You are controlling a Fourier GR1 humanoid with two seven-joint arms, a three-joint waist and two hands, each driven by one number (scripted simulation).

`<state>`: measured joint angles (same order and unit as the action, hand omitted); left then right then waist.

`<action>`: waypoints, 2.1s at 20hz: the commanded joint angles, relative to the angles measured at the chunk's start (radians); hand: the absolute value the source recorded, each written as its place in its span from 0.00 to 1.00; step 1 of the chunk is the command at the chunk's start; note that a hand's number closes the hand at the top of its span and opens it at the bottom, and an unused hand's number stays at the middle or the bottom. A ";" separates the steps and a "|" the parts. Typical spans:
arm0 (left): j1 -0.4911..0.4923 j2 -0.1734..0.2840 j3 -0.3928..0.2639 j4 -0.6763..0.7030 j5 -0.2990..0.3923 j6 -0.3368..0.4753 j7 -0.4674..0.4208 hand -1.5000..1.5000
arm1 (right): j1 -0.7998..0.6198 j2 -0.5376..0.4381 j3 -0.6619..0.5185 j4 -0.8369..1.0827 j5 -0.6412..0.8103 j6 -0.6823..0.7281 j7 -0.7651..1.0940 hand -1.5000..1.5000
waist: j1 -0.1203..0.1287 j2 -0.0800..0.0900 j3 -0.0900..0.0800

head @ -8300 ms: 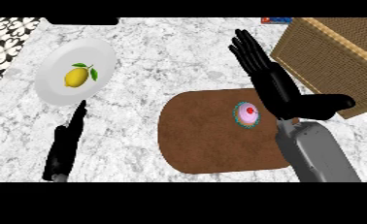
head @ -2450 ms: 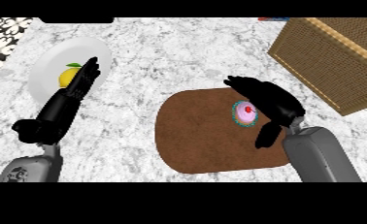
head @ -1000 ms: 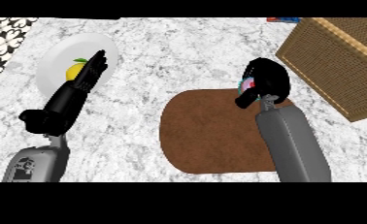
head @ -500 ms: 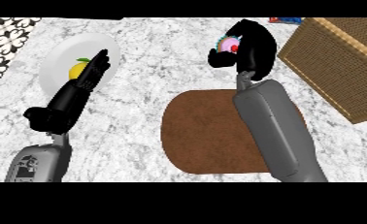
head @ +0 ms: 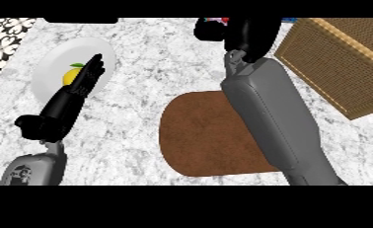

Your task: Pick the cupcake from the cutting board and place it in the basket

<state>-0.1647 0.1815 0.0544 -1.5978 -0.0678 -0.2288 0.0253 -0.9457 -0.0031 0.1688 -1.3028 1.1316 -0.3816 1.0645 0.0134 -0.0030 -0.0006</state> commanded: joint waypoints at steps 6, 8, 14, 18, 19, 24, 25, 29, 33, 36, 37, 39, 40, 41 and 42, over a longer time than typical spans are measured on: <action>-0.049 -0.001 0.015 0.075 -0.021 0.016 -0.023 0.50 | -0.189 -0.079 -0.172 0.114 0.090 0.110 0.113 1.00 | -0.011 0.005 0.000; -0.007 -0.025 -0.002 0.072 -0.025 0.019 -0.057 0.50 | -0.139 -0.082 -0.192 0.091 0.089 0.079 0.097 1.00 | -0.012 0.003 0.000; 0.004 -0.002 0.005 0.001 0.004 -0.013 -0.017 0.50 | -0.233 -0.206 -0.323 0.328 0.126 -0.025 0.008 1.00 | 0.011 0.009 0.000; -0.037 0.017 0.034 0.045 0.023 -0.030 -0.019 0.50 | -0.226 -0.257 -0.382 0.343 0.131 -0.093 -0.025 1.00 | 0.000 0.010 0.000; -0.012 0.007 0.019 0.020 0.013 -0.024 -0.037 0.50 | -0.290 -0.299 -0.413 0.412 0.140 -0.106 -0.034 1.00 | 0.015 0.013 0.000; 0.000 -0.005 -0.005 -0.032 -0.004 -0.015 0.018 0.50 | -0.266 -0.349 -0.450 0.473 0.164 -0.187 -0.067 1.00 | 0.008 0.008 0.001; 0.019 0.009 0.015 0.024 -0.007 -0.023 -0.051 0.50 | -0.294 -0.392 -0.483 0.480 0.128 -0.131 -0.077 1.00 | 0.004 0.009 0.000; -0.018 0.023 0.030 0.035 -0.008 -0.023 -0.030 0.50 | -0.174 -0.443 -0.533 0.499 0.028 -0.180 -0.226 1.00 | -0.006 0.008 0.001; -0.057 -0.018 0.007 0.101 -0.047 0.019 -0.045 0.50 | -0.145 -0.438 -0.548 0.533 -0.014 -0.203 -0.252 1.00 | -0.008 0.008 0.001; -0.102 0.023 0.048 0.091 0.001 -0.022 -0.005 0.50 | -0.117 -0.456 -0.549 0.551 -0.047 -0.211 -0.315 1.00 | -0.007 0.007 0.001; -0.018 -0.002 0.026 0.035 0.001 -0.020 -0.022 0.50 | -0.064 -0.483 -0.573 0.476 -0.104 -0.154 -0.334 1.00 | -0.013 0.002 0.001; 0.001 -0.018 0.008 0.018 -0.014 -0.007 -0.019 0.50 | -0.046 -0.483 -0.588 0.575 -0.092 -0.305 -0.403 1.00 | 0.001 0.008 0.001; -0.008 -0.009 0.016 0.041 -0.020 -0.009 -0.053 0.50 | -0.036 -0.487 -0.582 0.587 -0.081 -0.317 -0.406 1.00 | -0.001 0.008 0.001; -0.026 0.000 0.032 -0.013 0.016 -0.021 0.031 0.50 | -0.008 -0.474 -0.575 0.556 -0.089 -0.327 -0.412 1.00 | -0.003 0.005 0.001; 0.005 -0.042 -0.014 0.004 -0.033 0.010 -0.032 0.50 | -0.029 -0.499 -0.581 0.610 -0.095 -0.336 -0.448 1.00 | 0.001 0.007 0.001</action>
<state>-0.1826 0.1681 0.0676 -1.5781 -0.0797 -0.2352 0.0105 -1.0078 -0.4782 -0.4025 -0.7407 1.0590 -0.6541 0.6886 0.0110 0.0036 0.0005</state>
